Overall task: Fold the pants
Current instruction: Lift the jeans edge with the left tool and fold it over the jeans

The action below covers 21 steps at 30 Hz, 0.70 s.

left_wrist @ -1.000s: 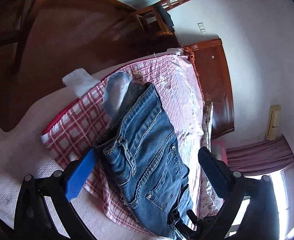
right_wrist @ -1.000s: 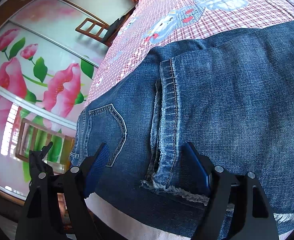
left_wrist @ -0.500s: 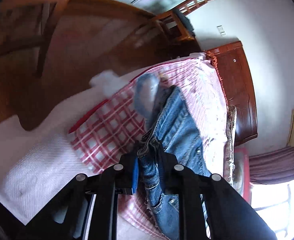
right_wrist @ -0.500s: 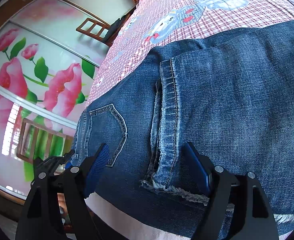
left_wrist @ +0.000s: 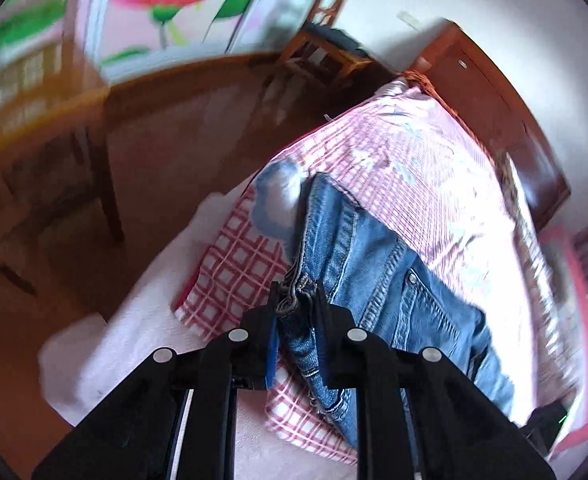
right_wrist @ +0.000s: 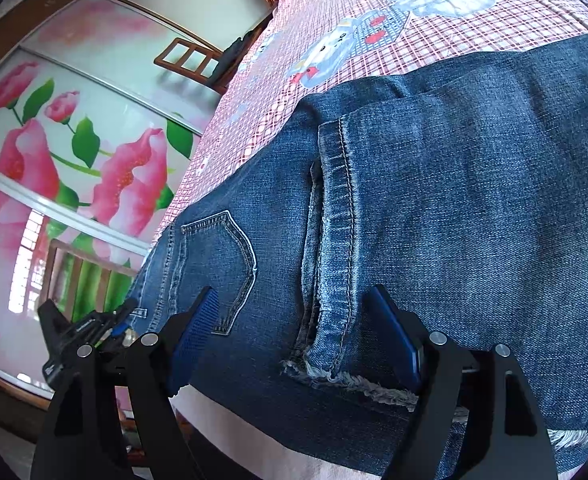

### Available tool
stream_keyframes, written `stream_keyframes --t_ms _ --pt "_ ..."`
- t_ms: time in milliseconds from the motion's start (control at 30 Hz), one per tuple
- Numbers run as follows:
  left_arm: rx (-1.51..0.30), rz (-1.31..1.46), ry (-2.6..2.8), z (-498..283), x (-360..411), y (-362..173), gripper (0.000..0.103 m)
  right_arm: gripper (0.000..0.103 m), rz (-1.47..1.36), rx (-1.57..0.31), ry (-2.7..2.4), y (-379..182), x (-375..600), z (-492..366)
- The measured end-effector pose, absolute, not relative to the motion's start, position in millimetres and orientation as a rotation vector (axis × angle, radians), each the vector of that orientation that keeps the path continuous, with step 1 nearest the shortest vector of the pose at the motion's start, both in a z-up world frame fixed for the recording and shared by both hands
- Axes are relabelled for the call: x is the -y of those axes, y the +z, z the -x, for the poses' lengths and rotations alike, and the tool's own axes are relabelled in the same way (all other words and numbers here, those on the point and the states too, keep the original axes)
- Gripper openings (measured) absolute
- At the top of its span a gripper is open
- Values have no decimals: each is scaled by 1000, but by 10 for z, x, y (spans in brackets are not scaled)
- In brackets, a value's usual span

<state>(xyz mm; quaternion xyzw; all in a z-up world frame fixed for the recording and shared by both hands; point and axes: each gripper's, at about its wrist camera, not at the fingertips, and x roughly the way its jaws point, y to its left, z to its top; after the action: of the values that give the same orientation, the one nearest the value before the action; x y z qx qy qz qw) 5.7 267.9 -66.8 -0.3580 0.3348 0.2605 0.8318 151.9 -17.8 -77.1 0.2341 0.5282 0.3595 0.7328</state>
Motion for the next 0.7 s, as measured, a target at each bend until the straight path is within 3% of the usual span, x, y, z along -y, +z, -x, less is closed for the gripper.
stream_keyframes --t_ms 167,333,500,700 --pt "-731 609 574 -144 -2550 -497 14 77 -518 -1159 793 -779 197 -1520" --pt "-607 627 483 -50 -2478 -426 14 77 -521 -1158 791 -789 227 -1524" --pt "-461 629 312 -113 -2268 -233 14 92 -579 -1187 808 -758 216 -1586" --pt "-418 524 143 -410 -1771 96 14 92 -1093 -1093 859 -720 836 -1660"
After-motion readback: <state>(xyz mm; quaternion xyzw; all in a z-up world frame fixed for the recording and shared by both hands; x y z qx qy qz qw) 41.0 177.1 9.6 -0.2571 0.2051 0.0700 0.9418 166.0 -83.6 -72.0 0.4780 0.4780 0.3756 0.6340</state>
